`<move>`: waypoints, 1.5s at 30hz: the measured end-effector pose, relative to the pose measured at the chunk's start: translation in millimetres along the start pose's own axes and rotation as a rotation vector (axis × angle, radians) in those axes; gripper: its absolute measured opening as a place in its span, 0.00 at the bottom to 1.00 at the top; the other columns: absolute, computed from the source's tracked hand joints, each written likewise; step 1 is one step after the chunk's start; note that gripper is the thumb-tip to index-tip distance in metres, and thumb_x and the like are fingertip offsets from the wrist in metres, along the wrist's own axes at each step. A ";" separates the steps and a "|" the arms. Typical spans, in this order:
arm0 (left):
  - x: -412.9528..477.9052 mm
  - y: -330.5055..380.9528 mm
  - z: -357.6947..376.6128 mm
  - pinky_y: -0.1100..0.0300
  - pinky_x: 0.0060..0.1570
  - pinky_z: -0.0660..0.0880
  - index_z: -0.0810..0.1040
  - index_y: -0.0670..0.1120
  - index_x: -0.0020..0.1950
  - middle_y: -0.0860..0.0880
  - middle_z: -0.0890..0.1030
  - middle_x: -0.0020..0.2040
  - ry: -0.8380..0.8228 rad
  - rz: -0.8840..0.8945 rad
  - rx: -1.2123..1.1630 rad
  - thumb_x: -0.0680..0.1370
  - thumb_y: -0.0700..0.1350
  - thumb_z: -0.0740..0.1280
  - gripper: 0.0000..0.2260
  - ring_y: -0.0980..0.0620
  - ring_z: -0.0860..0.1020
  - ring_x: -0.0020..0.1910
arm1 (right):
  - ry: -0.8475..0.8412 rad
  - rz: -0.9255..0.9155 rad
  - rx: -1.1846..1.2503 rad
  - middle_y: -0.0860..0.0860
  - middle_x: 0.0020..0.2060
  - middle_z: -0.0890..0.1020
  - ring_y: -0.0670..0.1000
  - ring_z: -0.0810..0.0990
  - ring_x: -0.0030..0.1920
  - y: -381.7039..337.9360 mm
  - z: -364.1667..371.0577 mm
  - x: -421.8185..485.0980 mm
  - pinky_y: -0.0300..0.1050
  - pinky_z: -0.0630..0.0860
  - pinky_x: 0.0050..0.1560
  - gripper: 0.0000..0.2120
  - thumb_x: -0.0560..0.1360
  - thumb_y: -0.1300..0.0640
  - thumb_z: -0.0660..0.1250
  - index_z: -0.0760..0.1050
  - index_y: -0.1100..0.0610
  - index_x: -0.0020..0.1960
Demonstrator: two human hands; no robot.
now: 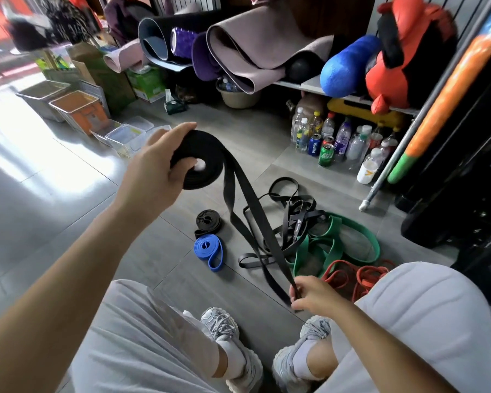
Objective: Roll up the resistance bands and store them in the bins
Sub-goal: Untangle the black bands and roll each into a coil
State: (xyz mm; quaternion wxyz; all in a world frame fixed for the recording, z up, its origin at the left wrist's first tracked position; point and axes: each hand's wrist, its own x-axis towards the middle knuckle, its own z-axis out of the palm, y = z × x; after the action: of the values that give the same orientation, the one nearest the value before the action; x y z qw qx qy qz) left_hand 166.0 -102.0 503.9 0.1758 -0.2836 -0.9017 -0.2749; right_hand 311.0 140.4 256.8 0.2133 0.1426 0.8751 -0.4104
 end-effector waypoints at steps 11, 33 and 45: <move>-9.9 -59.0 27.8 0.49 0.50 0.72 0.67 0.48 0.71 0.43 0.73 0.60 -0.138 -0.146 0.199 0.78 0.42 0.63 0.21 0.37 0.75 0.52 | 0.216 0.197 0.274 0.52 0.28 0.76 0.51 0.76 0.27 -2.3 -40.8 18.5 0.42 0.72 0.30 0.19 0.65 0.52 0.78 0.68 0.57 0.34; -18.1 -57.0 42.6 0.49 0.47 0.76 0.67 0.51 0.71 0.47 0.73 0.61 -0.325 0.099 0.232 0.78 0.45 0.63 0.20 0.40 0.76 0.53 | 0.153 0.225 -0.132 0.60 0.40 0.82 0.56 0.80 0.41 -9.9 -60.6 22.2 0.48 0.75 0.44 0.19 0.68 0.47 0.73 0.79 0.65 0.42; -40.1 0.5 90.7 0.53 0.40 0.76 0.63 0.50 0.73 0.48 0.73 0.60 -0.449 0.307 0.223 0.79 0.44 0.63 0.23 0.46 0.75 0.56 | 0.258 -0.374 0.522 0.48 0.44 0.83 0.36 0.81 0.41 -116.3 -58.1 2.7 0.29 0.75 0.47 0.13 0.69 0.63 0.74 0.79 0.56 0.52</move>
State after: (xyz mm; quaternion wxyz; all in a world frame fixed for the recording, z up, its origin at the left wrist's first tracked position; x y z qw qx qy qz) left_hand 182.9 -64.3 413.7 0.0416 -0.4494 -0.8893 -0.0747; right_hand 244.4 113.5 365.1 -0.0218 0.0802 0.7714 -0.6309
